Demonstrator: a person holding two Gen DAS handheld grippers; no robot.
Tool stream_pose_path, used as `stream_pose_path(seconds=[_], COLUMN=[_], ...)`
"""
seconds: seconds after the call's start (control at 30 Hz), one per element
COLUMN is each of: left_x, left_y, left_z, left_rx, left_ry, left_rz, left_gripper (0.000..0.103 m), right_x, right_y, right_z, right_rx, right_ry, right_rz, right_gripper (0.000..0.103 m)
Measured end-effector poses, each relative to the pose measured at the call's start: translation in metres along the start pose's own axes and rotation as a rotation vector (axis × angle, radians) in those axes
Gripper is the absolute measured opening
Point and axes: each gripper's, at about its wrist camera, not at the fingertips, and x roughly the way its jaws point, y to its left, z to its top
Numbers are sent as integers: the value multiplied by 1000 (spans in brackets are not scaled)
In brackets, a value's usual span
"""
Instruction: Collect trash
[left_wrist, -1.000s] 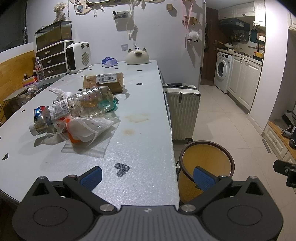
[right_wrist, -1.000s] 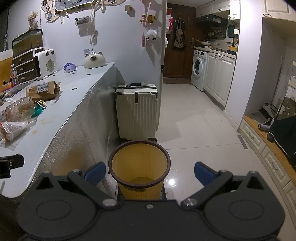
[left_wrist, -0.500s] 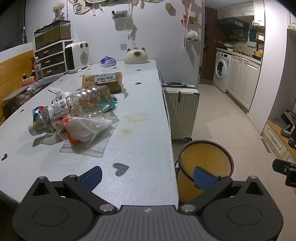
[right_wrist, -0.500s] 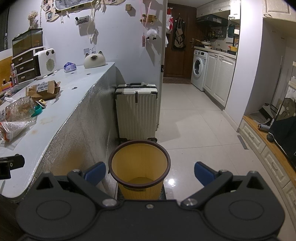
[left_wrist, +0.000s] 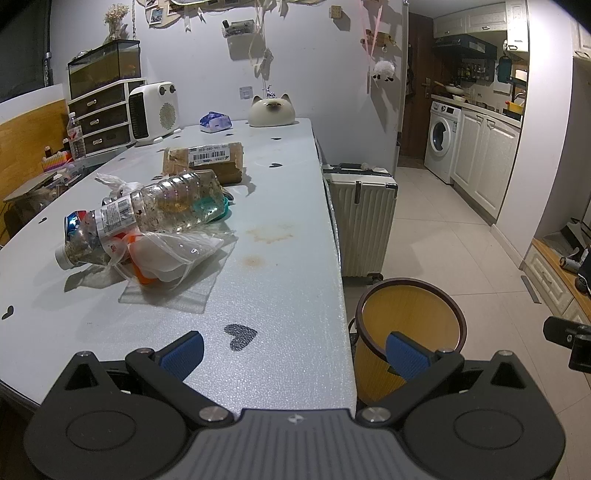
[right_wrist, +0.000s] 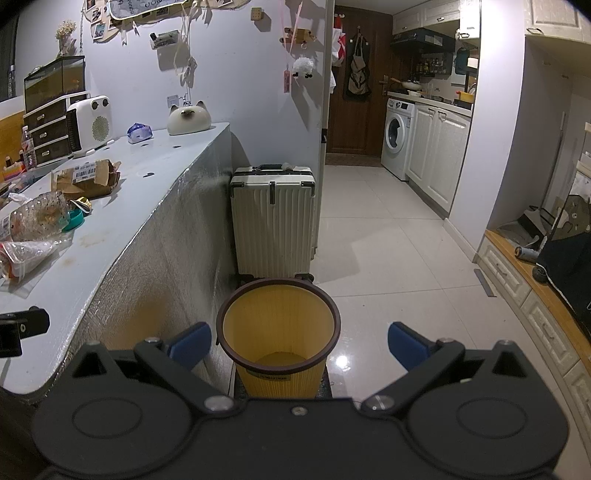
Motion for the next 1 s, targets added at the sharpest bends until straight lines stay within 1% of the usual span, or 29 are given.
stream_pose_path(seconds=[0.2, 0.3, 0.43, 0.57, 0.77, 1.0], left_x=[1, 2, 10, 19, 32, 40], left_y=[0, -8, -4, 13, 49, 97], left_z=[0, 0, -2, -3, 1, 3], left_rx=[0, -1, -17, -58, -142, -245], left_ry=[2, 7, 21, 36, 45, 33], left_rz=[-1, 0, 8, 31, 95, 149], left_gripper=[103, 103, 103, 103, 103, 103], right_x=[1, 1, 6, 13, 24, 40], right_y=[0, -1, -3, 1, 13, 45], right_z=[-1, -2, -4, -1, 6, 25], right_rx=[0, 4, 20, 31, 23, -30], right_ry=[3, 5, 18, 30, 32, 17], right_rz=[0, 0, 3, 19, 63, 130], right_gripper=[103, 103, 103, 103, 103, 103])
